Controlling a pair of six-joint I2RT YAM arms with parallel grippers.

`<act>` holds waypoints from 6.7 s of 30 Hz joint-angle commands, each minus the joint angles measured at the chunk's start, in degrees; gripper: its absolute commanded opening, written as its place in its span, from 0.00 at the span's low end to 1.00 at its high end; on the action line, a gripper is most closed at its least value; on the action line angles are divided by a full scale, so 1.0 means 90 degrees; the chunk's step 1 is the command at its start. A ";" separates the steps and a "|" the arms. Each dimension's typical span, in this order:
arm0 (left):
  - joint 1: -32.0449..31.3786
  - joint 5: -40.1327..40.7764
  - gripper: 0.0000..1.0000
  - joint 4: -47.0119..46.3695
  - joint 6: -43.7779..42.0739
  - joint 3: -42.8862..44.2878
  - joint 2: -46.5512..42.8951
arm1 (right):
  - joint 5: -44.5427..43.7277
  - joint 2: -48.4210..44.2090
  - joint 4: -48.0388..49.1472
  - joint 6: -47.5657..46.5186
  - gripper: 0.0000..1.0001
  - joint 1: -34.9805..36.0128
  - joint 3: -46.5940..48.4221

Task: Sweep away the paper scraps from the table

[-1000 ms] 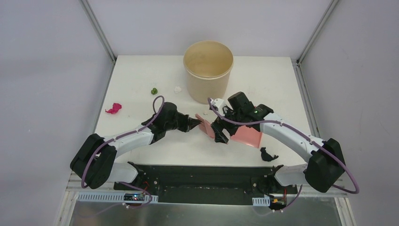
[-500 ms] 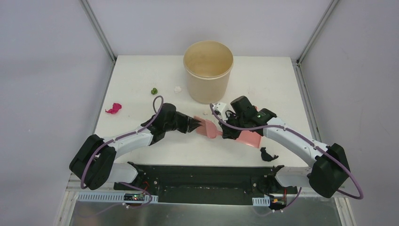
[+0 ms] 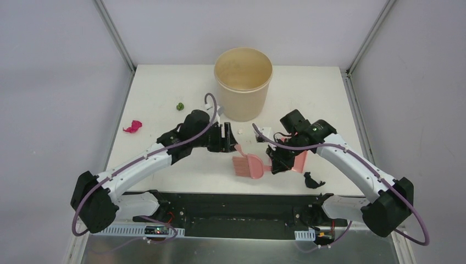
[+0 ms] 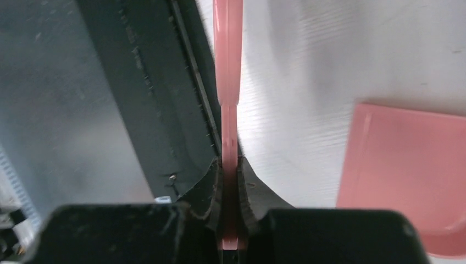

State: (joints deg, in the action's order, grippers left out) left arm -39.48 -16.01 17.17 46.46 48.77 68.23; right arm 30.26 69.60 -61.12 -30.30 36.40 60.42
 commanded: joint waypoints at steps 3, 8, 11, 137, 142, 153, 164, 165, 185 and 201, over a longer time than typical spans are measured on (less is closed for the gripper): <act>-0.0885 -0.0536 0.64 -0.1298 -0.4112 -0.0564 -0.1080 | 0.1741 0.0246 -0.1474 -0.0956 0.00 -0.0010 0.0530; -0.1065 -0.1484 0.62 -0.1135 -0.4633 -0.0278 -0.0968 | 0.2060 0.0753 -0.2135 -0.1275 0.00 -0.0007 0.0870; -0.1202 -0.1816 0.62 -0.0676 -0.4985 0.0021 -0.0944 | 0.2034 0.0905 -0.2183 -0.1321 0.00 -0.0012 0.0820; -0.2260 0.2518 0.63 -0.0778 -0.2431 0.6097 0.6190 | 0.4212 -0.1021 0.2656 0.3188 0.00 -1.0295 -0.0527; -0.2356 0.3255 0.63 -0.0745 -0.2210 0.6681 0.6692 | 0.3793 -0.1885 0.3331 0.3635 0.00 -1.0295 -0.0922; -0.2176 0.2976 0.61 -0.0818 -0.2049 0.7897 0.7935 | 0.3927 -0.1839 0.3424 0.3814 0.00 -1.0301 -0.0995; -0.1955 0.3134 0.46 -0.0532 -0.1812 0.7186 0.7481 | 0.4006 -0.1768 0.3431 0.3783 0.00 -1.0297 -0.1059; -0.1909 0.3166 0.44 -0.0528 -0.1682 0.6842 0.7314 | 0.4017 -0.1767 0.3426 0.3773 0.00 -1.0300 -0.1070; -0.1810 0.4347 0.56 -0.0966 -0.0831 0.0745 0.2107 | 0.4440 -0.1358 0.3229 0.3469 0.00 -1.0295 -0.1011; -0.1807 0.3108 0.80 0.0858 -0.2314 0.1555 0.3183 | 0.4557 -0.1435 0.2862 0.3053 0.00 -1.0296 -0.0937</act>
State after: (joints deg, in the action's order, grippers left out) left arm -55.66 14.57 24.93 24.45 64.97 95.42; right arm 68.79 57.45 -35.68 -0.78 -56.38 50.70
